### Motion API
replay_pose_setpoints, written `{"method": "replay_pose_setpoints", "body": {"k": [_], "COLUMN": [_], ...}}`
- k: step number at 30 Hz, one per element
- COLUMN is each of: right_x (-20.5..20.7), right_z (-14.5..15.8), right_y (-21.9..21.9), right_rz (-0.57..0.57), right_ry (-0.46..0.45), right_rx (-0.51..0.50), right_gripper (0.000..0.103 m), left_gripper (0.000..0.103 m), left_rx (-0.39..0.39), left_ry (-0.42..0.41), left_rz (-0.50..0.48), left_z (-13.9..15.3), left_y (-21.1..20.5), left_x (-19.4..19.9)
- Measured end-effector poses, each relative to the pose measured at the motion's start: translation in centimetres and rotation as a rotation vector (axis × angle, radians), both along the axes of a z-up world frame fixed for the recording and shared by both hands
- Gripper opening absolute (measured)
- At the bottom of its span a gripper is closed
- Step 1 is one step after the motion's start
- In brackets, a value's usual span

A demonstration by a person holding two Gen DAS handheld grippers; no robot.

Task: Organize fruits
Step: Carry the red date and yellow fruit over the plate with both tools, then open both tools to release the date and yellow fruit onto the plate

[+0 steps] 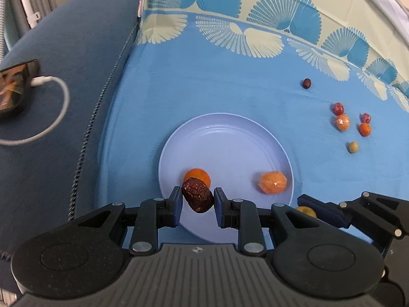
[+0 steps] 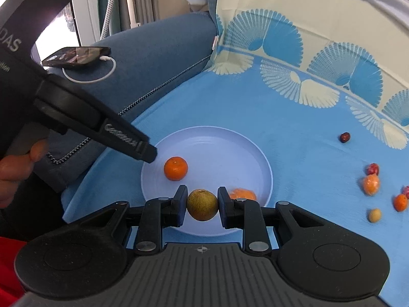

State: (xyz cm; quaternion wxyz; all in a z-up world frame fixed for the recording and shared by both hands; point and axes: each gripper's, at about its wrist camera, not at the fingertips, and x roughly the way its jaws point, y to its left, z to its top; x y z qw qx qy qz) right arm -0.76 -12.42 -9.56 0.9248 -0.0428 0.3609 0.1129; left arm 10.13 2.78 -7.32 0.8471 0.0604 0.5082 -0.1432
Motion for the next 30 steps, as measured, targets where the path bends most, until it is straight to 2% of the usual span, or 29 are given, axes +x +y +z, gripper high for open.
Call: {"method": "replay_pose_setpoints", "body": {"k": [9, 15, 16, 17, 18, 19, 20, 21, 24, 30], "right_x": [4.0, 5.7, 5.9, 6.1, 6.3, 6.5, 6.7, 6.7, 6.0, 2.4], "right_z": [-2.5, -3.8, -3.9, -4.0, -3.9, -3.9, -3.8, -3.6, -3.0, -1.6], "right_y": [-0.6, -0.9, -0.8, -0.8, -0.8, -0.8, -0.9, -0.9, -0.8, -0.5], "right_rz": [0.009, 0.020, 0.026, 0.030, 0.029, 0.025, 0.023, 0.019, -0.002, -0.021], "right_ry": [0.055, 0.077, 0.075, 0.073, 0.072, 0.072, 0.074, 0.071, 0.053, 0.095], "right_rx": [0.007, 0.000, -0.003, -0.004, -0.003, -0.001, -0.002, -0.006, -0.041, -0.034], "right_gripper": [0.027, 0.027, 0.027, 0.027, 0.030, 0.036, 0.054, 0.068, 0.086, 0.094], "left_gripper": [0.029, 0.029, 0.032, 0.050, 0.075, 0.089, 0.102, 0.103, 0.103, 0.103], "left_rx": [0.024, 0.039, 0.038, 0.037, 0.032, 0.026, 0.025, 0.024, 0.045, 0.077], "left_ry": [0.055, 0.044, 0.037, 0.030, 0.017, -0.001, -0.029, -0.061, -0.074, -0.022], "left_rz": [-0.003, -0.018, -0.018, -0.021, -0.018, -0.008, 0.010, 0.027, 0.005, 0.008], "left_z": [-3.2, -4.2, -4.2, -4.1, -3.9, -3.6, -3.1, -2.6, -1.7, -0.7], "left_y": [-1.2, -2.0, -2.1, -2.2, -2.2, -2.1, -1.9, -1.6, -1.2, 0.8], "left_x": [3.6, 5.2, 5.4, 5.6, 5.7, 5.7, 5.5, 5.2, 4.4, 1.2]}}
